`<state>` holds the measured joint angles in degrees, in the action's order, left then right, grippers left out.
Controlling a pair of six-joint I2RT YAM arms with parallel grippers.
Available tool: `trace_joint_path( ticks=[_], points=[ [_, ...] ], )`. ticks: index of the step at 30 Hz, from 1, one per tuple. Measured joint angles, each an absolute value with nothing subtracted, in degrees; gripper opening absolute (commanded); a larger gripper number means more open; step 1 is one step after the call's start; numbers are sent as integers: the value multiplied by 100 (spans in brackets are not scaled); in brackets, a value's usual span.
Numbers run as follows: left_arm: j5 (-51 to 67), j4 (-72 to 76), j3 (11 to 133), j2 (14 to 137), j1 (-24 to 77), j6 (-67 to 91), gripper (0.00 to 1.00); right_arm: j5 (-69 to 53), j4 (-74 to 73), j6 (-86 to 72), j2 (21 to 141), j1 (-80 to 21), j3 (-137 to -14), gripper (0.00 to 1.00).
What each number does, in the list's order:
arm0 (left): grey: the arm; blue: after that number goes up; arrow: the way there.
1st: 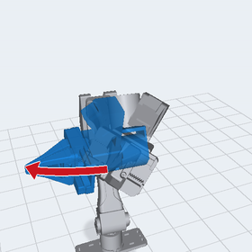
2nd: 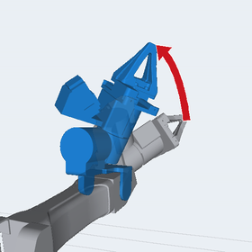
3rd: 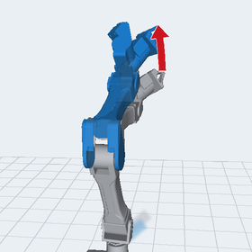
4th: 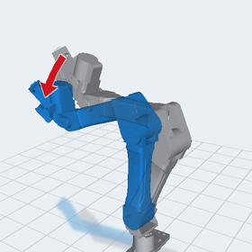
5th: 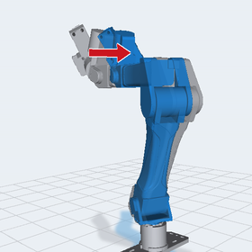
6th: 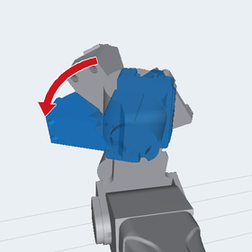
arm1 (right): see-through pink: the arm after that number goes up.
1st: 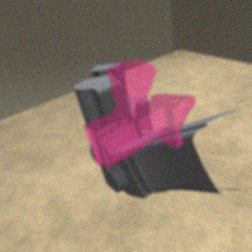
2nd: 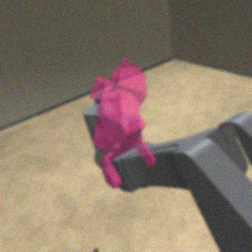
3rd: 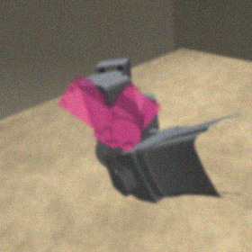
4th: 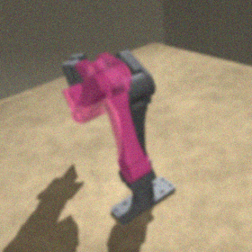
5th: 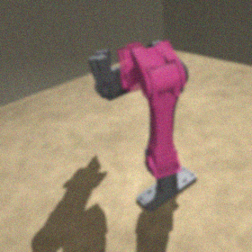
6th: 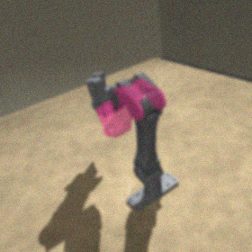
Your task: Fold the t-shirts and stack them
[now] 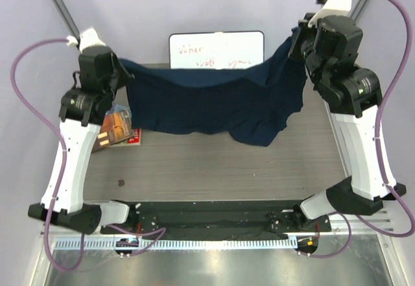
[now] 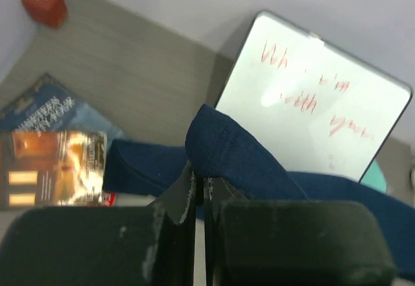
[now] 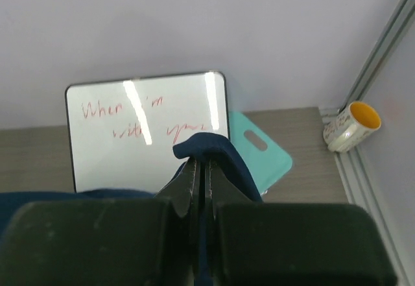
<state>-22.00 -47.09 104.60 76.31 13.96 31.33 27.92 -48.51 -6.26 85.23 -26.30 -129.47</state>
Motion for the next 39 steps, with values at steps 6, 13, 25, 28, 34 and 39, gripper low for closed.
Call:
trace_joint_path(
  ticks=[6, 13, 25, 28, 34, 39],
  points=[
    [-1179, -4805, 8167, 6302, 1396, 3186, 0, 2043, -4928, -989, 7242, -2630, -11021, 1],
    [5, -4768, 6945, 4237, 1400, 2692, 0, 1413, -4825, -1179, 5072, -2639, -10088, 1],
    [115, -4831, 7028, 3446, 1400, 2707, 0, 1389, -4928, -1496, 5030, -2639, -10700, 1],
    [-220, -4703, 7048, 3688, 1400, 2707, 0, 1723, -5022, -1345, 5621, -2639, -10916, 1],
    [-913, -4027, 7295, 5470, 1396, 2716, 0, 2696, -4943, -937, 7376, -2582, -11786, 1],
    [-1160, -3970, 8906, 7819, 1297, 2779, 0, 2193, -5100, -1044, 9721, -1745, -13904, 1]
  ],
)
